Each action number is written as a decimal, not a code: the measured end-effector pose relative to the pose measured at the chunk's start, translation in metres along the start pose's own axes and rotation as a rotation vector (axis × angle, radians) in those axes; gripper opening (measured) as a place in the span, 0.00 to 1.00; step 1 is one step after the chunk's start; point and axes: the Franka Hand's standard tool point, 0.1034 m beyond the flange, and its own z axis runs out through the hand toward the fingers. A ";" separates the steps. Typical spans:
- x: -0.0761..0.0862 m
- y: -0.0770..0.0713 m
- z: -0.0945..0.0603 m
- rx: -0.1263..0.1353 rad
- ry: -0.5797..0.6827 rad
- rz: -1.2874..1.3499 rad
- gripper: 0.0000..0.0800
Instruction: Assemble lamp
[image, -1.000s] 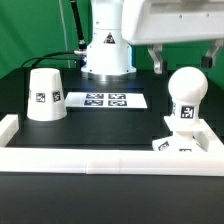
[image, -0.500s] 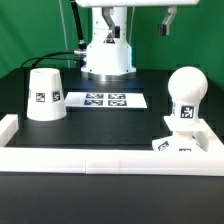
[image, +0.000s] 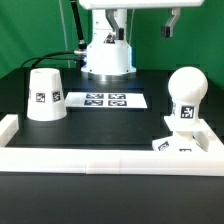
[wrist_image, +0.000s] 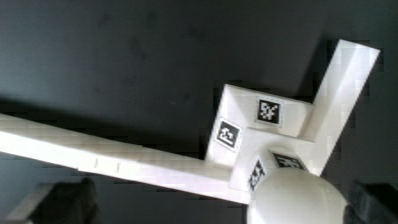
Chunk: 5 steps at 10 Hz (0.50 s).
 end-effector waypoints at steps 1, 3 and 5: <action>-0.020 -0.003 0.013 -0.006 0.014 0.104 0.87; -0.054 0.012 0.017 -0.016 0.009 0.197 0.87; -0.073 0.043 0.023 -0.021 -0.007 0.231 0.87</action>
Offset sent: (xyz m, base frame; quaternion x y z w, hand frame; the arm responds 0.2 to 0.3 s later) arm -0.0278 -0.0510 -0.0063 -0.0214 -0.0131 0.0517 0.9983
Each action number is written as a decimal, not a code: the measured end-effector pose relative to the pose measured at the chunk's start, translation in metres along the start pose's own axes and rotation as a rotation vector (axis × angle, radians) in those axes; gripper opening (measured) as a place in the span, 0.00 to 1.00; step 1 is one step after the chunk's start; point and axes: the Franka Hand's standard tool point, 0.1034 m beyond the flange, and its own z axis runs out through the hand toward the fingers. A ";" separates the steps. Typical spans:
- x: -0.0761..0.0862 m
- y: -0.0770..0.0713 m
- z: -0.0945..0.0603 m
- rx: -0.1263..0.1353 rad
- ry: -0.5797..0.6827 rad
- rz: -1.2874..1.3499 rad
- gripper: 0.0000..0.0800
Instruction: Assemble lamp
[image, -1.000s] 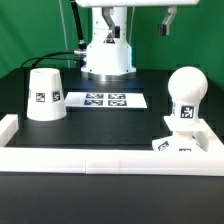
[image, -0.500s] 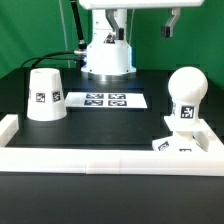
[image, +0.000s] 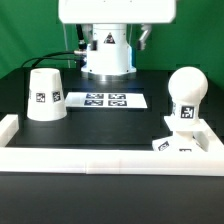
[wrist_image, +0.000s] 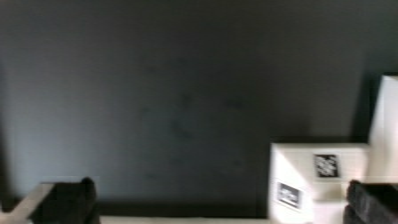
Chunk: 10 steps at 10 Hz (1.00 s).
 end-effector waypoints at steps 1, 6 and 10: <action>-0.002 0.007 0.001 0.001 -0.002 0.000 0.87; -0.020 0.006 0.004 0.008 -0.020 0.001 0.87; -0.057 0.051 0.018 0.011 -0.066 0.014 0.87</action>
Offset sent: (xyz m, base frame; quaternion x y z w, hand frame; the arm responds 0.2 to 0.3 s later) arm -0.0200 0.0000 0.0000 0.0000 0.0000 0.0000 1.0000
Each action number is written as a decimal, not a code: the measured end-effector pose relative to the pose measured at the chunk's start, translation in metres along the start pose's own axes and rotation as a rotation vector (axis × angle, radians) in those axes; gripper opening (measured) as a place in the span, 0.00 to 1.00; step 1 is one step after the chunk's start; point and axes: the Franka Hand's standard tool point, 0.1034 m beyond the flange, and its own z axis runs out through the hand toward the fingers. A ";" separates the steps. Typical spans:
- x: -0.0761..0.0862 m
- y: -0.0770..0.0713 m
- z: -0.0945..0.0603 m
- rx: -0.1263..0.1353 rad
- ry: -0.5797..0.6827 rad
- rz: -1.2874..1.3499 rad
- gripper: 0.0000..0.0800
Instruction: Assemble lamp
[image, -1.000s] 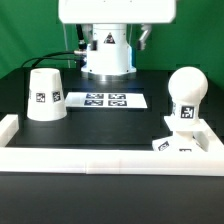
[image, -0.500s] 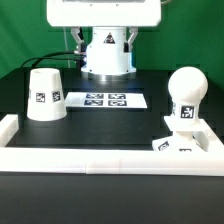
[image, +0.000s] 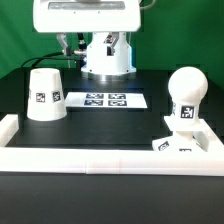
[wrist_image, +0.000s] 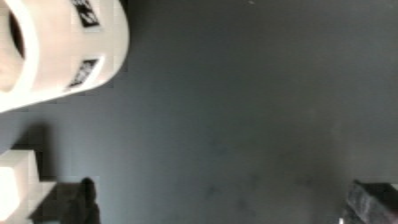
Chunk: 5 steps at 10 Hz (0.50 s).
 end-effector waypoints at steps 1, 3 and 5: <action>-0.003 0.009 0.002 -0.001 -0.005 0.016 0.87; -0.011 0.026 0.007 -0.002 -0.017 0.051 0.87; -0.011 0.028 0.008 -0.005 -0.013 0.049 0.87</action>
Offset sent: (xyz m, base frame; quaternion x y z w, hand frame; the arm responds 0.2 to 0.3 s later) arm -0.0182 -0.0216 -0.0132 -0.0090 0.0314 -0.0050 0.9995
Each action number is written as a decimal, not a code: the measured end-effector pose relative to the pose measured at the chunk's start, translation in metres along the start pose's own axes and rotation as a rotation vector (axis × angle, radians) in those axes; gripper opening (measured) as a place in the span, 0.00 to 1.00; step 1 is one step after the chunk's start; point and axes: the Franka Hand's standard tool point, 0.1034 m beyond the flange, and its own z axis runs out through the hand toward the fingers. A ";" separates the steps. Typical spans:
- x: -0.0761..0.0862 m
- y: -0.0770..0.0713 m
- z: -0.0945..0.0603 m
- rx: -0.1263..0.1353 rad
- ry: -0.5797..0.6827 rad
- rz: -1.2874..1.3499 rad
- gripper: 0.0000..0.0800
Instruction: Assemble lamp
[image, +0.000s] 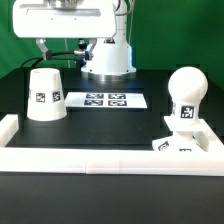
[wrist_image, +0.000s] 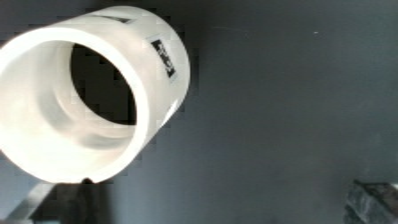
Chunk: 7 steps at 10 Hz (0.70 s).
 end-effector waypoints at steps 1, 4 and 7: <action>0.000 0.000 0.000 0.000 0.000 0.000 0.87; -0.002 0.009 0.009 0.007 0.002 -0.011 0.87; -0.005 0.017 0.022 -0.003 -0.002 -0.021 0.87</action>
Offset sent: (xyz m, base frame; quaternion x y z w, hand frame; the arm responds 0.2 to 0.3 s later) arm -0.0076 -0.0216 -0.0236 0.0240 0.0108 0.0041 0.9996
